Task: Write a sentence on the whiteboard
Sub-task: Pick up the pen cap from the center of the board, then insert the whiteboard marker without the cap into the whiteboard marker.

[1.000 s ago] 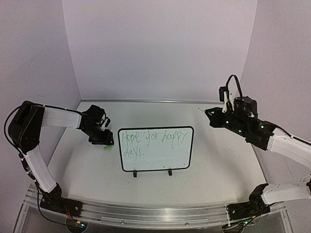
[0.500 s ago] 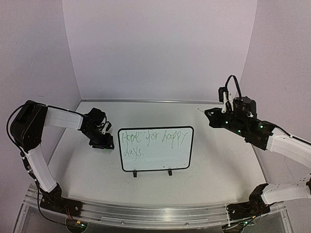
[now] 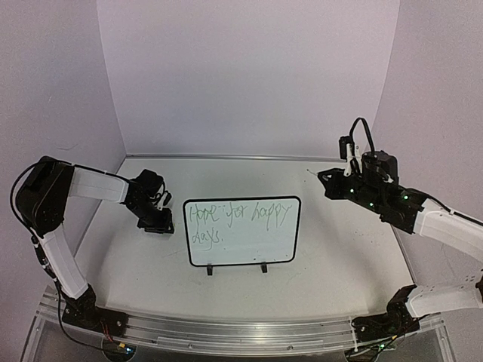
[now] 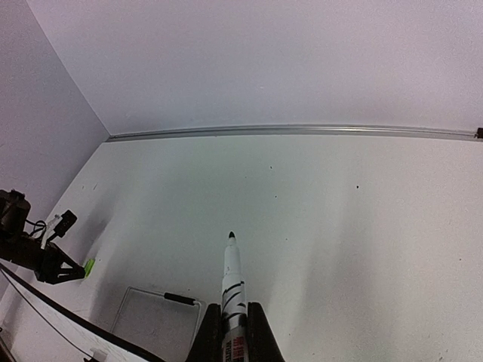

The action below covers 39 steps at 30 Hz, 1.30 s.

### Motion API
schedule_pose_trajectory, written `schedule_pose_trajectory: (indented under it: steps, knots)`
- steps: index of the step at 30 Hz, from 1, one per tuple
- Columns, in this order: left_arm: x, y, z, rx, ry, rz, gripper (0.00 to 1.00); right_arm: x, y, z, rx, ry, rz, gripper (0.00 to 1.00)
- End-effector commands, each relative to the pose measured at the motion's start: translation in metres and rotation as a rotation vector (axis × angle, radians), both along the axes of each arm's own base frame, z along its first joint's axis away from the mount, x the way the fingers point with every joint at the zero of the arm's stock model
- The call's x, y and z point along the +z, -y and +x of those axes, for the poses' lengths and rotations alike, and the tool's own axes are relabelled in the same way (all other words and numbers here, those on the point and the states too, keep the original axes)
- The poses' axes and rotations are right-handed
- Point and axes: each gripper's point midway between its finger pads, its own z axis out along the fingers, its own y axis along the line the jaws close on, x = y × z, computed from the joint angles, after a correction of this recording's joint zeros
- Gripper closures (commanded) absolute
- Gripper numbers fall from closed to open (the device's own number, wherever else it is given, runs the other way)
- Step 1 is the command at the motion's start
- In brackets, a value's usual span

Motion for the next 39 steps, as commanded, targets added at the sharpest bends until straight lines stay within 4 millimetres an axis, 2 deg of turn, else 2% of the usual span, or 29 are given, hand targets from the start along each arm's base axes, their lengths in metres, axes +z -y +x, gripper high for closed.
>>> schedule_pose_trajectory:
  steps: [1, 12, 26, 29, 32, 34, 36, 39]
  knots:
    - [-0.003, -0.006, -0.006, 0.015, -0.032, 0.036, 0.68, 0.01, 0.004, 0.0, -0.018, 0.031, 0.027, 1.0]
    - [-0.01, 0.002, -0.008, -0.035, -0.051, 0.079, 0.73, 0.008, 0.007, -0.002, -0.028, 0.032, 0.026, 1.0]
    - [-0.02, -0.001, -0.013, -0.05, -0.067, 0.19, 0.94, 0.008, 0.012, -0.005, -0.044, 0.036, 0.028, 1.0]
    - [-0.019, -0.008, -0.013, -0.036, -0.047, 0.229, 1.0, 0.009, 0.012, -0.006, -0.042, 0.038, 0.028, 1.0]
    - [-0.006, -0.01, -0.007, -0.012, 0.007, 0.223, 1.0, 0.013, 0.009, -0.006, -0.022, 0.044, 0.026, 1.0]
    - [0.01, -0.009, -0.001, -0.002, 0.059, 0.208, 1.0, 0.018, 0.006, -0.005, -0.005, 0.053, 0.014, 1.0]
    - [0.031, -0.007, 0.007, 0.001, 0.118, 0.193, 1.0, 0.025, 0.006, -0.004, 0.008, 0.059, -0.002, 1.0]
    - [0.075, -0.005, 0.023, 0.001, 0.228, 0.17, 1.0, 0.04, 0.008, -0.002, 0.041, 0.069, -0.006, 1.0]
